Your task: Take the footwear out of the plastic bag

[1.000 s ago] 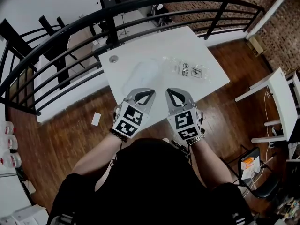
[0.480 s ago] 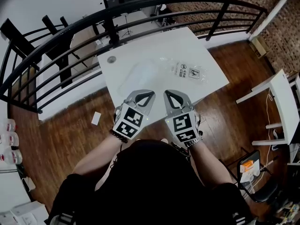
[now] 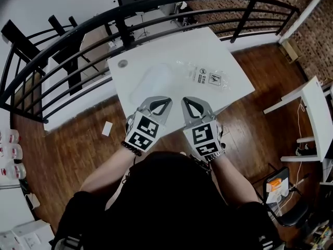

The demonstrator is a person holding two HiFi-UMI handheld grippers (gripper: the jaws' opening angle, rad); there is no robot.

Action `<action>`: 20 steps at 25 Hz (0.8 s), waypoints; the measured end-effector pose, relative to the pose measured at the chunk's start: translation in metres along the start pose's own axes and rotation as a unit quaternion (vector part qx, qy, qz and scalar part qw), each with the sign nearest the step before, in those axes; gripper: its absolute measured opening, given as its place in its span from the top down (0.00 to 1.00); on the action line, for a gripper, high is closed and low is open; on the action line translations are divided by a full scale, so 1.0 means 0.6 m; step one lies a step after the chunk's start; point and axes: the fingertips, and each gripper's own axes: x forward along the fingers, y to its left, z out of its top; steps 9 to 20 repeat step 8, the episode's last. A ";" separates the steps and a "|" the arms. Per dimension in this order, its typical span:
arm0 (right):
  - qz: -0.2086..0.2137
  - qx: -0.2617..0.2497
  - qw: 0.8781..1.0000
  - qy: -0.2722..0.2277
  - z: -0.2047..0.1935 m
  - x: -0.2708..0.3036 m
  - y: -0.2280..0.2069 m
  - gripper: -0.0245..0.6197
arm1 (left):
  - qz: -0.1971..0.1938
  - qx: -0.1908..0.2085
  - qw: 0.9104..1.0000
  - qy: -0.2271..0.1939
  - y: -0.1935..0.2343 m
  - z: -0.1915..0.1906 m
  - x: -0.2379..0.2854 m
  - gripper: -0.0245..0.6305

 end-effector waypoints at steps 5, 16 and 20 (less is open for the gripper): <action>0.002 -0.001 1.000 -0.003 0.000 0.000 -0.004 0.97 | 0.002 0.002 1.000 0.000 -0.002 0.002 0.003 0.94; 0.006 0.000 1.000 -0.004 0.001 0.002 -0.003 0.97 | 0.005 0.001 1.000 0.004 0.000 -0.001 0.004 0.94; 0.006 0.000 1.000 -0.004 0.001 0.002 -0.003 0.97 | 0.005 0.001 1.000 0.004 0.000 -0.001 0.004 0.94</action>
